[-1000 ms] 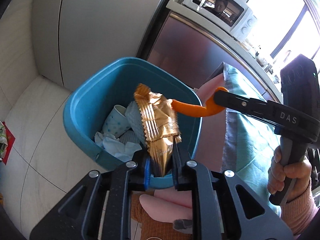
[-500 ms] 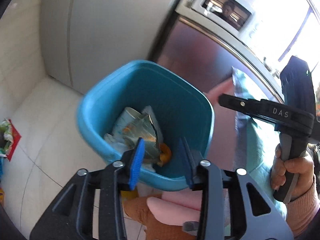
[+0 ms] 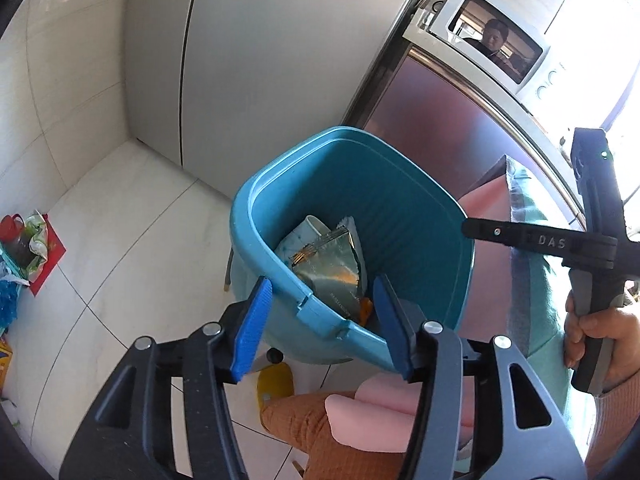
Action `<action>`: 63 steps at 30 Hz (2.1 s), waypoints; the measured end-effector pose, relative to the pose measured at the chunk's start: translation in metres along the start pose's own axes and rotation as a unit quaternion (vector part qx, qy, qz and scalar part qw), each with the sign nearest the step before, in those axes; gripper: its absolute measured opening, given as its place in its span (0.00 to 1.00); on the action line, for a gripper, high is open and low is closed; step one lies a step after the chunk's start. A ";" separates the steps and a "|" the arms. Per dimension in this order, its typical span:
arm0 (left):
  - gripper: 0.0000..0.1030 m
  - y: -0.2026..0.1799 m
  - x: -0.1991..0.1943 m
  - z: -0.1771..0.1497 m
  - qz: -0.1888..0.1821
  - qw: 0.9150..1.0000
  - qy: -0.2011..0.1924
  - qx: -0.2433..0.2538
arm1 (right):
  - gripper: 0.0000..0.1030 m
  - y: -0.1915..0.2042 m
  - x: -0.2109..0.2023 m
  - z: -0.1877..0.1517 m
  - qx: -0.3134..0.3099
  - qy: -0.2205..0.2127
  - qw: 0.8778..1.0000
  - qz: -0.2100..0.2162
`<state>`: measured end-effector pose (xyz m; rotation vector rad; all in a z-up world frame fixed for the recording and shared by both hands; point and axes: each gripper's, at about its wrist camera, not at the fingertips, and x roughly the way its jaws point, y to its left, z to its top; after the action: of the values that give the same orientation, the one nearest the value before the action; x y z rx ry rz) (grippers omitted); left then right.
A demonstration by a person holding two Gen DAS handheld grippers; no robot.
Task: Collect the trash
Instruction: 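Open both tools to drop the wrapper and peel into the bin, then swing both tools back over the table toward the peel and cup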
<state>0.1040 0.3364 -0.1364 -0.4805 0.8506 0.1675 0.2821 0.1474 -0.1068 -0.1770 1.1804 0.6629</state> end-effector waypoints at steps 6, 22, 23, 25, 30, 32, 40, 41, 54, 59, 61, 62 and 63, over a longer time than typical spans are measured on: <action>0.50 0.013 0.007 -0.002 -0.003 1.000 0.018 -0.015 | 0.16 -0.002 0.009 0.000 -0.015 0.025 0.999 -0.027; 0.39 0.023 0.031 -0.004 -0.036 0.997 0.055 -0.033 | 0.12 -0.001 0.017 0.004 -0.036 0.050 0.997 -0.048; 0.39 0.021 0.032 -0.003 -0.033 0.997 0.055 -0.030 | 0.13 0.003 0.014 0.002 -0.047 0.051 0.996 -0.059; 0.39 0.019 0.037 -0.002 -0.027 0.997 0.060 -0.028 | 0.13 0.008 0.008 -0.002 -0.055 0.046 0.995 -0.070; 0.40 0.015 0.043 0.000 -0.032 0.997 0.063 -0.032 | 0.20 0.017 0.006 -0.005 -0.080 0.053 0.990 -0.100; 0.39 0.011 0.042 0.000 -0.035 0.997 0.059 -0.028 | 0.32 0.022 0.002 -0.008 -0.091 0.042 0.989 -0.107; 0.41 0.004 0.015 0.001 0.008 1.000 0.012 -0.023 | 0.41 0.005 -0.052 -0.028 -0.050 -0.061 0.995 -0.055; 0.41 0.002 0.009 0.001 0.010 1.000 0.003 -0.020 | 0.41 0.003 -0.067 -0.034 -0.046 -0.084 0.995 -0.033; 0.53 -0.165 -0.050 -0.030 -0.178 0.965 -0.052 0.184 | 0.44 -0.089 -0.213 -0.194 0.056 -0.273 0.960 -0.008; 0.55 -0.257 -0.032 -0.058 -0.236 0.937 -0.012 0.256 | 0.44 -0.140 -0.248 -0.264 0.140 -0.298 0.942 -0.069; 0.56 -0.298 -0.019 -0.068 -0.253 0.926 0.009 0.281 | 0.44 -0.160 -0.261 -0.288 0.172 -0.302 0.932 -0.102; 0.56 -0.313 -0.015 -0.073 -0.262 0.921 0.021 0.289 | 0.44 -0.172 -0.268 -0.301 0.194 -0.305 0.926 -0.109; 0.56 -0.329 -0.009 -0.078 -0.267 0.917 0.031 0.296 | 0.44 -0.181 -0.269 -0.312 0.211 -0.309 0.920 -0.113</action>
<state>0.1535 0.0103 -0.0609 -0.1294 0.7566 -0.6014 0.0775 -0.2451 -0.0250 0.2490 0.6500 0.2138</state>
